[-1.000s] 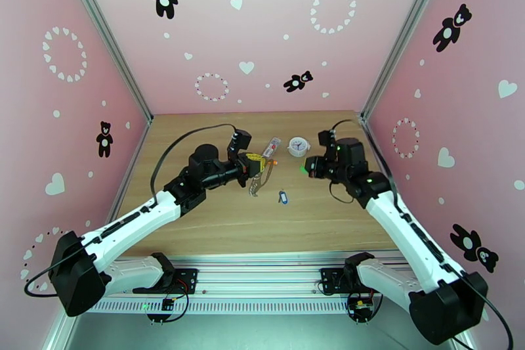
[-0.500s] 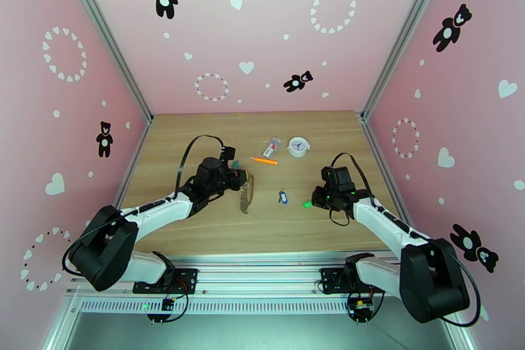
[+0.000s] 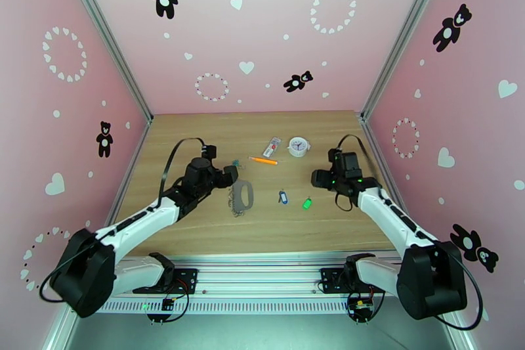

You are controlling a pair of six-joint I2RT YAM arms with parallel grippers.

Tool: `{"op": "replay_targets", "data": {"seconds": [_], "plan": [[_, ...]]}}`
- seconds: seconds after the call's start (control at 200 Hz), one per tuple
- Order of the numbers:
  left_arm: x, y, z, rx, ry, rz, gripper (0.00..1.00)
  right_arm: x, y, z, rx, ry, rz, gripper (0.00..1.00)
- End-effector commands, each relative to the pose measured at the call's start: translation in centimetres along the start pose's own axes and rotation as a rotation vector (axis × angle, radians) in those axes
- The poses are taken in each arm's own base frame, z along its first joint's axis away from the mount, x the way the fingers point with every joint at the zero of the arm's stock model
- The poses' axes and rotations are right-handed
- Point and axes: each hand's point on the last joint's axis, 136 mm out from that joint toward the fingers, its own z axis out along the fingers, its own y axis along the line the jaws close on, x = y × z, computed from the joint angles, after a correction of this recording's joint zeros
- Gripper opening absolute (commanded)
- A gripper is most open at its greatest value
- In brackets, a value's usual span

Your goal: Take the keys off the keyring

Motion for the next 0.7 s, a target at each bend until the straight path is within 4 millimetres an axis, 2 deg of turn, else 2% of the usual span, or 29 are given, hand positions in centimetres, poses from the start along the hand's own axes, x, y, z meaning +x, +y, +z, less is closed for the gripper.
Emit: {"op": "replay_targets", "data": {"seconds": [0.0,0.045,0.135,0.18,0.215,0.27,0.31,0.4,0.45,0.495,0.576,0.646,0.696], "plan": [[-4.1,8.1,-3.8,-0.394,-0.135,0.065,0.97,-2.7,-5.6,0.5,0.279,-0.111,-0.118,0.88],[-5.3,10.7,-5.0,-0.499,-0.198,0.086,0.99,-2.8,-6.4,1.7,0.303,-0.16,-0.156,0.98],[-6.5,15.2,-6.4,-0.633,-0.292,0.1,0.99,-2.0,-6.9,4.7,0.281,-0.225,-0.197,0.99],[-6.3,16.8,-6.2,-0.66,-0.326,0.122,0.99,-2.2,-7.1,5.7,0.279,-0.206,-0.19,0.99],[-6.0,17.7,-5.7,-0.659,-0.339,0.14,0.99,-2.7,-6.3,6.1,0.235,-0.213,-0.217,0.99],[-5.4,18.2,-4.3,-0.626,-0.36,0.186,0.99,-3.5,-4.1,6.2,0.121,-0.316,-0.289,0.99],[-5.0,18.0,-3.2,-0.589,-0.375,0.218,0.98,-3.8,-3.5,6.3,0.075,-0.331,-0.292,0.99],[-4.9,17.5,-1.3,-0.504,-0.452,0.267,0.99,-3.2,-1.9,6.0,-0.027,-0.338,-0.344,0.99],[-4.1,17.8,0.4,-0.475,-0.405,0.278,0.99,-2.8,-0.6,5.4,-0.095,-0.363,-0.391,0.99],[-4.3,17.8,0.5,-0.453,-0.429,0.272,0.99,-2.8,-0.8,5.2,-0.09,-0.37,-0.387,0.99],[-3.5,17.8,0.7,-0.35,-0.408,0.255,0.99,-3.1,-1.1,5.7,-0.086,-0.352,-0.362,0.99],[-3.1,17.0,1.6,-0.287,-0.39,0.295,0.99,-3.2,0.5,5.6,-0.175,-0.379,-0.381,0.99],[-3.3,17.7,2.1,-0.327,-0.346,0.268,0.99,-2.5,1.5,5.8,-0.208,-0.406,-0.424,0.99]]}}
